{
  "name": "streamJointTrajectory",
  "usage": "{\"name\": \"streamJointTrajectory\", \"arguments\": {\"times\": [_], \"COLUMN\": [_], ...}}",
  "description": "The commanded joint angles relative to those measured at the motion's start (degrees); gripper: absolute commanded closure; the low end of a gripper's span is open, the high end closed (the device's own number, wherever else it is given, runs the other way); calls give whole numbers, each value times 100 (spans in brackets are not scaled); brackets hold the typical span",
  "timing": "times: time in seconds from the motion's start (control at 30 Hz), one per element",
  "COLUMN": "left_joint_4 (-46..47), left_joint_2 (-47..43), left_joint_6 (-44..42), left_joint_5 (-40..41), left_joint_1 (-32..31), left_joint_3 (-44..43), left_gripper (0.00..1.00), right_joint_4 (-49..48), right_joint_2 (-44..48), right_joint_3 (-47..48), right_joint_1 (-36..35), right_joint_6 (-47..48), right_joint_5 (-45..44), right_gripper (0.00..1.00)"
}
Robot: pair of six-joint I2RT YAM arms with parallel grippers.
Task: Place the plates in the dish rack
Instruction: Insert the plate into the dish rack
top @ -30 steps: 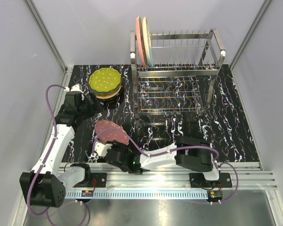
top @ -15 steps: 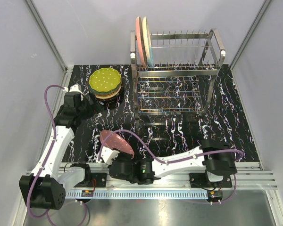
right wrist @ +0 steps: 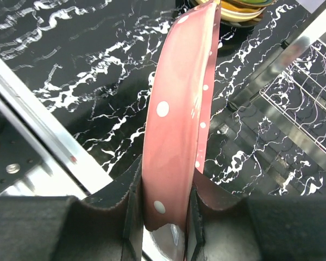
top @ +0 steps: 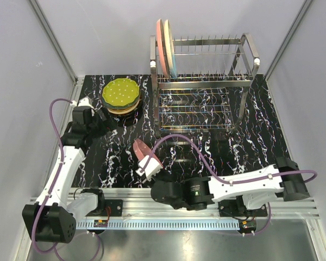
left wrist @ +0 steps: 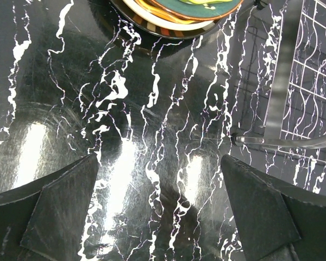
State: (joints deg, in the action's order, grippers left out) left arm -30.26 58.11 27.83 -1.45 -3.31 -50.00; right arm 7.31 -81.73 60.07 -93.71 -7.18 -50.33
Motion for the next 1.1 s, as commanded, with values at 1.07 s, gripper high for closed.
{"name": "streamJointTrajectory", "arguments": {"times": [1.07], "left_joint_4": [222], "left_joint_2": [-124], "left_joint_6": [-76], "left_joint_5": [-233], "left_joint_1": [322], "left_joint_3": [-168], "left_gripper": [1], "right_joint_4": [-1098], "right_joint_2": [1223], "right_joint_3": [3333], "right_joint_1": [-675], "right_joint_6": [3852], "right_joint_5": [227], "right_gripper": [100]}}
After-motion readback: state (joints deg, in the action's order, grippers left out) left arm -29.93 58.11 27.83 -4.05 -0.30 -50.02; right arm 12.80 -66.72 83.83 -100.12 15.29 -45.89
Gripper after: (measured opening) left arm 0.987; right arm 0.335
